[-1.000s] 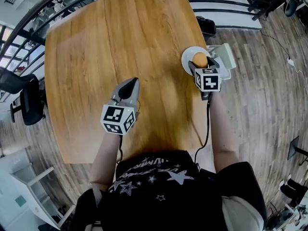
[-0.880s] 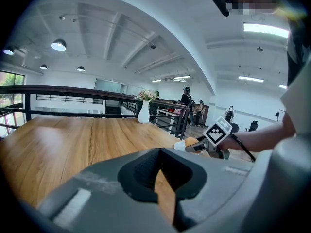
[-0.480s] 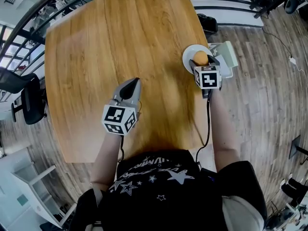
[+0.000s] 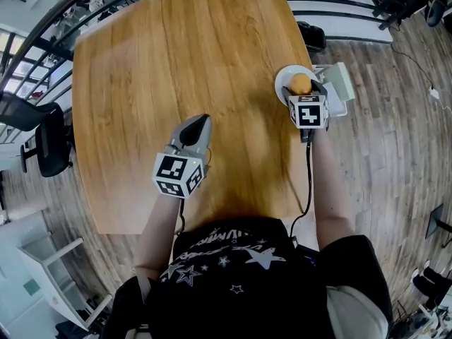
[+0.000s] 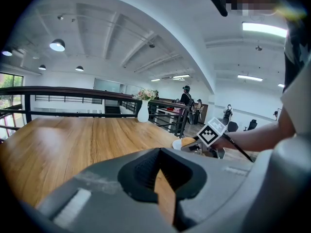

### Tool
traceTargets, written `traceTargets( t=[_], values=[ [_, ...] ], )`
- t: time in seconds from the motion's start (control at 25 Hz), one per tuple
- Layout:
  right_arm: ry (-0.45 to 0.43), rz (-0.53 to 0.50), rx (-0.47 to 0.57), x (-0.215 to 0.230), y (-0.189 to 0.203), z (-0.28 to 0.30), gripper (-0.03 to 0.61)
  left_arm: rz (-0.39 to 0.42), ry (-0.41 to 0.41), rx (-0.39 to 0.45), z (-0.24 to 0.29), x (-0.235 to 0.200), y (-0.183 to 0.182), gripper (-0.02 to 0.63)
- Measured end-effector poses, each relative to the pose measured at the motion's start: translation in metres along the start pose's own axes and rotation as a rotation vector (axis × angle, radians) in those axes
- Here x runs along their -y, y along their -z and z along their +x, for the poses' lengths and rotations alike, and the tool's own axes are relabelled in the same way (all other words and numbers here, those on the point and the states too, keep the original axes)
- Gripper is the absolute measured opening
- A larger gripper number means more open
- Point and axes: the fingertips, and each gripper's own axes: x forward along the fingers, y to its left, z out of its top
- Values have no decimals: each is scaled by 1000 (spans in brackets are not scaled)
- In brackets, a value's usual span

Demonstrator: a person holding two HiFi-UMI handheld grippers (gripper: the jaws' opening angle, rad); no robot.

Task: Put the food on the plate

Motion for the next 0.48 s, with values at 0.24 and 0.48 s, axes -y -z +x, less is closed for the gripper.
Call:
traceTargets(
  t=[0.24, 0.48],
  values=[
    [-3, 20, -4, -1, 2, -2, 431, -4, -14, -4, -8, -2, 5, 2],
    [18, 27, -1, 1, 3, -12, 440, 9, -17, -5, -18, 2, 11, 2]
  ],
)
